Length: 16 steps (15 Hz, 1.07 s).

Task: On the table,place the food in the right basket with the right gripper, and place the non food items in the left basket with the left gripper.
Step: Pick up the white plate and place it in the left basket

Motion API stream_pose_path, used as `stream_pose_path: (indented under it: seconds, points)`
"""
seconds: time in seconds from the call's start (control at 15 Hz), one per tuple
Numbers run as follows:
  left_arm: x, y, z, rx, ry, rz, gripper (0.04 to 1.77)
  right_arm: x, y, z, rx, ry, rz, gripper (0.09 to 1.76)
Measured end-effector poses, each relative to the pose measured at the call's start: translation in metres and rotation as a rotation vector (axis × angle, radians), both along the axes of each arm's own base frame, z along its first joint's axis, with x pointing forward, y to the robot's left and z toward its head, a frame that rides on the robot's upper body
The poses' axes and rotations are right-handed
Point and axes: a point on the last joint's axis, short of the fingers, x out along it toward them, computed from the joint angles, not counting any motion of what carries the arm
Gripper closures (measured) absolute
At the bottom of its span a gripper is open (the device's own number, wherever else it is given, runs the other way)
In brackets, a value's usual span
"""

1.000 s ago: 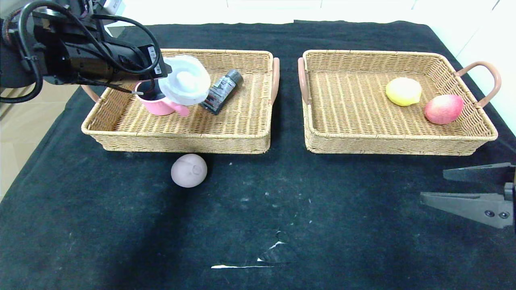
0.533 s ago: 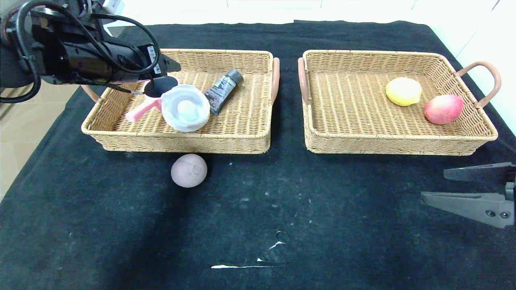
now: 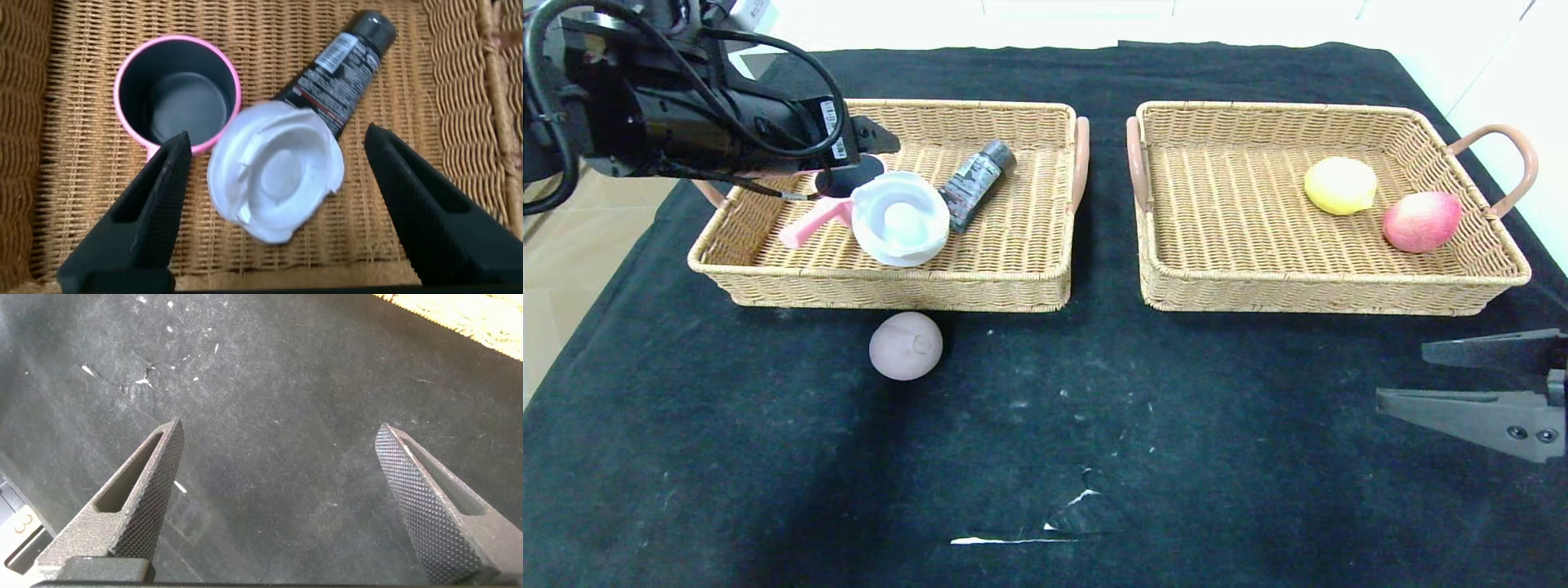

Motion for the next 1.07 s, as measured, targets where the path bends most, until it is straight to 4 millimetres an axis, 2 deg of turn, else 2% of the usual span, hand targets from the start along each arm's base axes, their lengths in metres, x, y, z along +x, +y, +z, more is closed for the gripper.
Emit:
stream_pose_path:
  seconds: [0.27,0.6,0.8,1.07]
  points:
    - [-0.037,-0.012,0.003,0.052,0.020,-0.064,0.20,0.000,0.000,-0.001,-0.001,0.004,0.000,0.14]
    - [-0.088,-0.027,-0.005,0.091,0.112,-0.149,0.15,0.000,0.000,0.000,0.000,0.001,0.000,0.14]
    - [-0.099,-0.030,-0.020,0.126,0.160,-0.119,0.13,-0.001,0.000,0.000,0.000,0.000,0.000,0.14]
    - [-0.104,-0.030,-0.044,0.155,0.242,-0.125,0.12,0.000,0.000,0.000,0.000,0.002,-0.001,0.14]
